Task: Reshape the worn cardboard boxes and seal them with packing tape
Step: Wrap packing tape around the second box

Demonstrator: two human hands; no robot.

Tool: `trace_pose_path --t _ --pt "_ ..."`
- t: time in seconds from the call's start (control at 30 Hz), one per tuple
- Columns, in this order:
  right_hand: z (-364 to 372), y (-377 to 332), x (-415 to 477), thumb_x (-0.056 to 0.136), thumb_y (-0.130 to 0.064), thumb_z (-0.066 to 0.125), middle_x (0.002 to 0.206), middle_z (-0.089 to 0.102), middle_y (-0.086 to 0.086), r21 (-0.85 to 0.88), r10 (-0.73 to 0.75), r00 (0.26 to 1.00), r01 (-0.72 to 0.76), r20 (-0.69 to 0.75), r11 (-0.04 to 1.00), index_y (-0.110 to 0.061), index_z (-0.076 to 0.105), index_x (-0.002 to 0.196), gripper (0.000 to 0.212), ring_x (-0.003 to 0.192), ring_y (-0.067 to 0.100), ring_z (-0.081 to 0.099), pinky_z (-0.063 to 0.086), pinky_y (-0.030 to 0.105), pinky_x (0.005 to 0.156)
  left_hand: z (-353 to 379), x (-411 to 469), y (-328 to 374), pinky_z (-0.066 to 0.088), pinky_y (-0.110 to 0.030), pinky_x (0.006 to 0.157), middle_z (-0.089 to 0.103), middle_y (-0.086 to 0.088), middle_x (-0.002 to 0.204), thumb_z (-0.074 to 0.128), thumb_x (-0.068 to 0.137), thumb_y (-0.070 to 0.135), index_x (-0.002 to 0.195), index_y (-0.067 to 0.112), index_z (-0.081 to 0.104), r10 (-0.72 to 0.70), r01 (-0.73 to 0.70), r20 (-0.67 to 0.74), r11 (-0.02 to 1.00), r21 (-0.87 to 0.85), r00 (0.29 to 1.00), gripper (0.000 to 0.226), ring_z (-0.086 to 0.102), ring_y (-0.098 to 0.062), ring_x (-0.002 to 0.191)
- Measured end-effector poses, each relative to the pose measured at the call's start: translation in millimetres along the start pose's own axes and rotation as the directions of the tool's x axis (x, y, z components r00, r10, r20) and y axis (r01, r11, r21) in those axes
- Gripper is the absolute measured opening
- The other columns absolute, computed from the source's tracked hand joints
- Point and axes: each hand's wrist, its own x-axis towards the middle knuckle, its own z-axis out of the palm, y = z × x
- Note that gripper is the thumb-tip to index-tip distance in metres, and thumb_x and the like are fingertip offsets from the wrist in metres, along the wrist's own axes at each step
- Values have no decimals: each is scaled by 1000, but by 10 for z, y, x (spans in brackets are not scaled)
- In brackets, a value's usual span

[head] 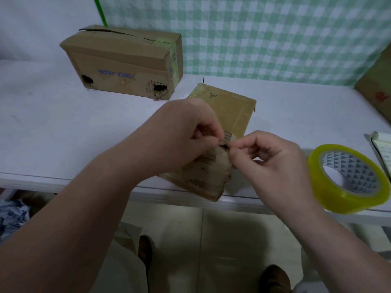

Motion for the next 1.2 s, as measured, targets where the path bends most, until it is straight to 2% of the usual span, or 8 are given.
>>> trace_pose_path --t 0.13,0.23,0.37,0.57,0.8,0.97,1.1,1.2 --pt "-59 59 107 81 -12 72 71 67 -2 8 24 998 -24 -57 1000 -29 70 79 18 69 14 61 53 21 65 -53 -28 -66 22 0 94 57 17 130 60 74 50 117 34 66 10 -17 74 995 94 997 46 42 6 122" --pt "-68 92 103 85 -17 70 72 67 -9 -34 12 997 -14 -70 999 -32 70 85 14 72 11 63 57 30 71 -31 -38 -21 13 -18 107 35 26 145 65 81 51 132 44 49 -46 30 206 996 79 978 54 15 -1 141" --pt "-152 83 63 88 -18 66 73 66 -14 -154 -26 991 5 -130 988 -37 67 86 19 71 4 62 52 22 68 -18 -20 110 11 -25 112 23 28 150 55 84 48 140 44 36 -111 81 283 990 114 953 59 6 -3 144" --pt "-512 55 10 84 -27 67 84 64 -8 -614 -124 974 -19 -190 789 -22 67 100 17 79 12 59 48 32 74 206 23 359 11 -66 111 -4 21 157 27 97 51 149 41 4 -209 74 332 923 377 920 58 -5 -19 147" --pt "-895 55 -49 77 -39 68 97 56 3 -774 123 963 -267 -241 575 -19 52 100 35 92 30 55 39 35 71 343 46 491 17 -66 108 -3 19 158 14 99 50 149 37 0 -245 74 264 846 528 933 54 3 -29 147" --pt "-967 77 -113 76 -37 66 99 62 0 -854 325 927 -318 -189 410 -20 54 100 32 96 27 57 40 32 72 349 86 563 14 -61 112 7 16 158 18 99 51 149 35 10 -234 76 211 819 568 949 54 15 -28 145" --pt "-1015 65 -129 84 -33 59 95 64 -4 -834 248 944 -312 -218 455 -27 54 91 10 93 27 56 35 30 67 364 107 587 16 -57 112 18 14 157 23 99 50 148 32 18 -193 68 159 816 574 968 53 21 -22 144" --pt "-1090 1 -102 84 -30 62 82 61 -7 -644 105 933 -315 -343 697 -28 53 87 10 80 22 54 31 29 64 372 129 605 16 -57 113 25 12 155 29 99 46 146 32 24 -180 72 141 826 560 973 49 22 -21 143"
